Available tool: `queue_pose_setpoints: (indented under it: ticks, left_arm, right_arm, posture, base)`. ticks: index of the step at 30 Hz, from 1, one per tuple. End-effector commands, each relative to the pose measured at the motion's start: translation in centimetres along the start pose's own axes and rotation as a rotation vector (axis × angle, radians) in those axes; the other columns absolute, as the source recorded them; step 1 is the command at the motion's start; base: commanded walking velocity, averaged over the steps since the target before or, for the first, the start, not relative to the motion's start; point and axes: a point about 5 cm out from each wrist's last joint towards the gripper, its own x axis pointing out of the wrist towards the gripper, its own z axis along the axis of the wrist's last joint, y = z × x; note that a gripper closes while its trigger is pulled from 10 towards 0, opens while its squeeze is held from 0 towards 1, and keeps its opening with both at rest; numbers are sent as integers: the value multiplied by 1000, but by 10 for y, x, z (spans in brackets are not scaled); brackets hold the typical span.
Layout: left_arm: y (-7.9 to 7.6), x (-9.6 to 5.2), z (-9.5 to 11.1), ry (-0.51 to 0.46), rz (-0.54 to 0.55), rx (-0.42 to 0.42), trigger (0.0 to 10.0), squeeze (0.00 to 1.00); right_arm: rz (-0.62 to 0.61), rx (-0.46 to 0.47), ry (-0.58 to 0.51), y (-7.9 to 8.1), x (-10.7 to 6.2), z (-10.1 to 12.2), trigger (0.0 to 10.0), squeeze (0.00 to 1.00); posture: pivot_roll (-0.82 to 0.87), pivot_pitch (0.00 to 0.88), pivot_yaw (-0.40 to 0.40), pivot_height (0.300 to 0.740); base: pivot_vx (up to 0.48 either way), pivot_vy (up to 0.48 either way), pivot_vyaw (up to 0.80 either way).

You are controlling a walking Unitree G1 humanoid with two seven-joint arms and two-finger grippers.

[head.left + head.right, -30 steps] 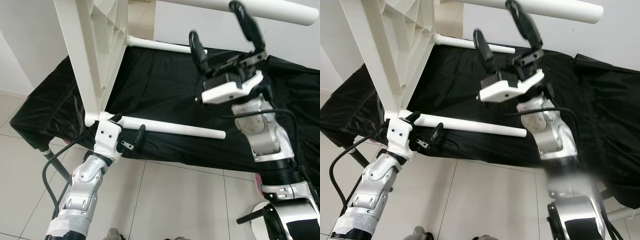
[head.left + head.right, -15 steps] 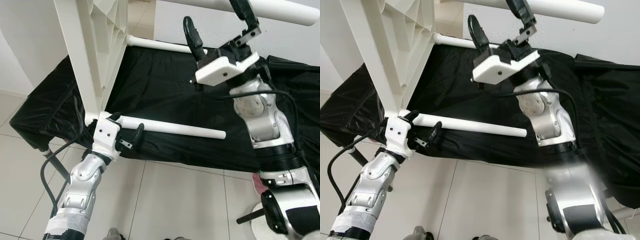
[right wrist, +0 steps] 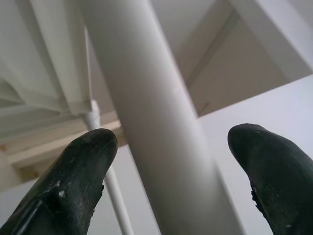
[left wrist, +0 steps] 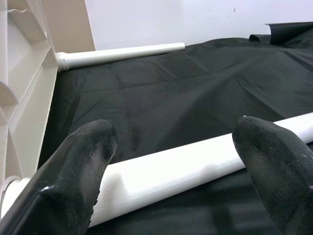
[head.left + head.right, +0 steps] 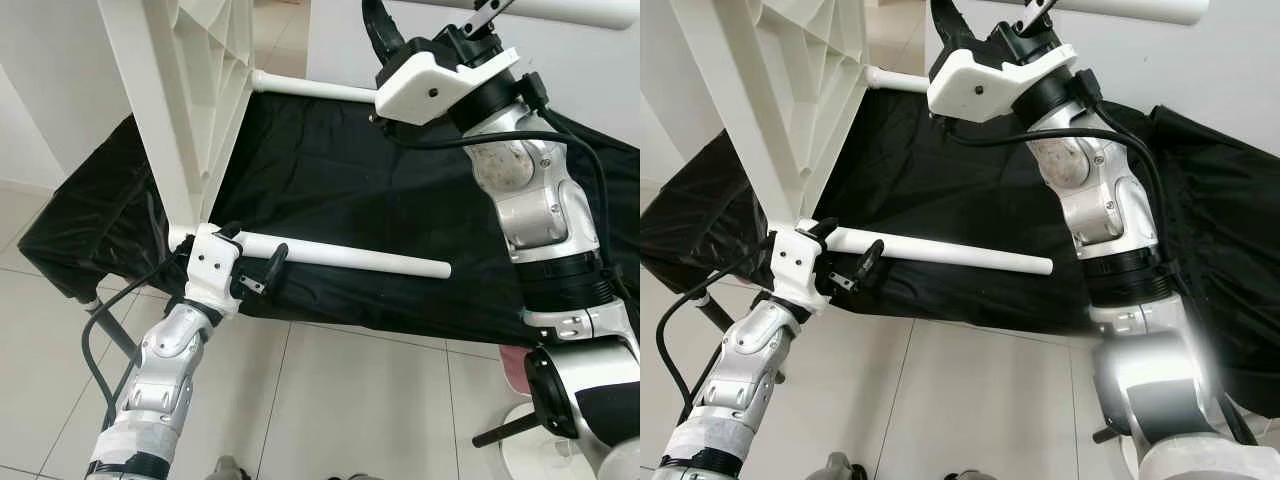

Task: Building children table

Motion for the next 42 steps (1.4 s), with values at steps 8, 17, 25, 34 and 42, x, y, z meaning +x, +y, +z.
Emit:
queue_pose_setpoints:
  ticks: [8,17,25,34,42]
  left_arm:
    - [-8,-9,-13,66,11,-67,10000,0]
    - [-10,-7,-17,127,137,-323,10000,0]
    - [-17,3,4,75,137,-527,10000,0]
    - [-24,2,3,123,136,-650,10000,0]
    - [-28,-8,0,180,168,-807,10000,0]
  right_arm:
    - [66,-22,92,1,6,1,10000,0]
    - [85,6,149,4,6,-2,627,0]
    - [69,35,194,5,2,-1,0,0]
    - [36,55,228,1,0,-2,0,0]
    - [-48,84,317,-8,-6,-7,0,0]
  posture:
    - [13,104,-79,740]
    - [18,114,-83,740]
    - [22,117,-77,740]
    - [21,119,-66,740]
    - [19,124,-54,740]
  base:
    - [0,0,0]
    - [0,0,0]
    - [0,0,0]
    - [0,0,0]
    - [0,0,0]
